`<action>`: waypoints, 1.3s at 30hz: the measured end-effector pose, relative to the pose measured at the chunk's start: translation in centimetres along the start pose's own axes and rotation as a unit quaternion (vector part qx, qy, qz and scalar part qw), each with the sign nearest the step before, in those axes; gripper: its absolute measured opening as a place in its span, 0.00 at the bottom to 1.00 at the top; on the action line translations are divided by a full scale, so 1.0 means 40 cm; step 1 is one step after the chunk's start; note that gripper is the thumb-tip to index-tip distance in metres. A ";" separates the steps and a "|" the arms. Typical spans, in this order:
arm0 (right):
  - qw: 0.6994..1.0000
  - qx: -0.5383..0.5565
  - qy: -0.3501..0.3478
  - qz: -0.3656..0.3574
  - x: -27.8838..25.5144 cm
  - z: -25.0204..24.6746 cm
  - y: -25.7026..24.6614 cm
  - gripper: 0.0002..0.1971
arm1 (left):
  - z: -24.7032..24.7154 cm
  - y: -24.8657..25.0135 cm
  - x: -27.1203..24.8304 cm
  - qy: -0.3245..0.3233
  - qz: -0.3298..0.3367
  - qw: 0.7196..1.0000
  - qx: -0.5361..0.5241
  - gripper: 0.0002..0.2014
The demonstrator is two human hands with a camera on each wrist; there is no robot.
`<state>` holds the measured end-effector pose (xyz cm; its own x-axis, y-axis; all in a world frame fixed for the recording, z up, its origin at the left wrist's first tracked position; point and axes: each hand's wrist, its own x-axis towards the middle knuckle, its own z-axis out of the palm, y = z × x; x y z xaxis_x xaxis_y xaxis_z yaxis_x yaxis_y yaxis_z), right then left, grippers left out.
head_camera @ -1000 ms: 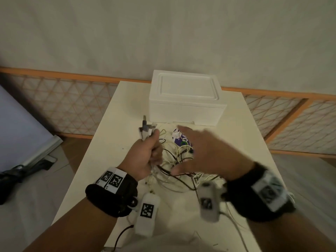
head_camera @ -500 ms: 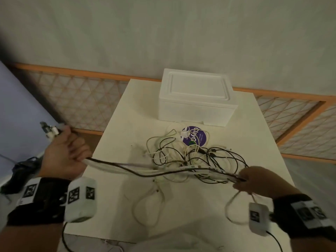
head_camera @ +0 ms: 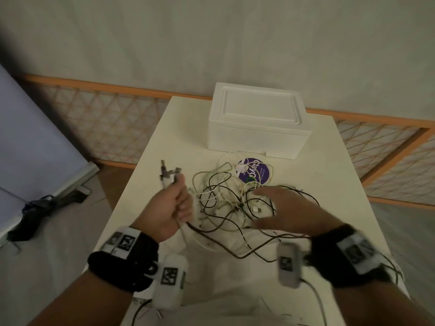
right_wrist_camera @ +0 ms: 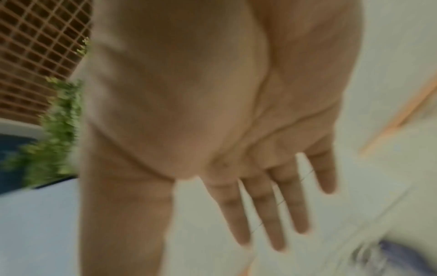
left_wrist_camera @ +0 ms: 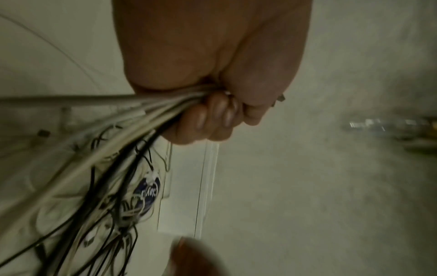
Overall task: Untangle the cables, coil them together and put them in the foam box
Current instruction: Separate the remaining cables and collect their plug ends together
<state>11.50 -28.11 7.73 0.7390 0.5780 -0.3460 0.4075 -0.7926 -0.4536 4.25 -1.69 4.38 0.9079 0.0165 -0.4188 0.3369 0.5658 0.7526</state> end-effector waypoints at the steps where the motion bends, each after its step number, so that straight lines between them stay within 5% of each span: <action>1: 0.995 0.078 -0.007 -0.060 0.020 0.018 -0.077 0.38 | 0.033 -0.001 0.000 -0.023 0.007 0.999 0.022 0.29; 4: 0.957 0.240 -0.077 -0.142 0.082 0.101 -0.198 0.19 | 0.073 0.001 0.005 -0.044 0.032 0.997 0.058 0.30; 7: 0.932 0.321 -0.158 -0.057 0.113 0.160 -0.198 0.29 | 0.027 0.001 0.000 -0.009 0.011 1.000 0.007 0.32; 9: 0.942 0.266 -0.194 -0.064 0.132 0.197 -0.193 0.31 | -0.017 -0.023 -0.015 0.030 -0.028 0.999 0.027 0.32; 14: 0.964 0.000 -0.243 -0.106 0.192 0.279 -0.203 0.18 | -0.130 -0.109 -0.050 0.129 -0.072 0.987 0.058 0.27; 18: 0.954 -0.196 -0.166 -0.152 0.200 0.367 -0.172 0.20 | -0.187 -0.157 -0.057 0.177 -0.092 0.980 0.013 0.23; 29: 0.965 -0.211 -0.079 -0.136 0.250 0.391 -0.091 0.13 | -0.176 -0.159 0.004 0.175 -0.110 0.978 0.038 0.23; 39: 0.989 -0.142 -0.002 0.045 0.310 0.226 0.052 0.19 | -0.133 -0.124 0.051 0.157 -0.116 0.979 0.056 0.21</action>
<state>16.66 -20.82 -4.92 0.7769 0.5034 -0.3783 0.4752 -0.8629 -0.1724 3.11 -0.09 -2.91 0.6885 0.1600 -0.7074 0.5662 0.4909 0.6622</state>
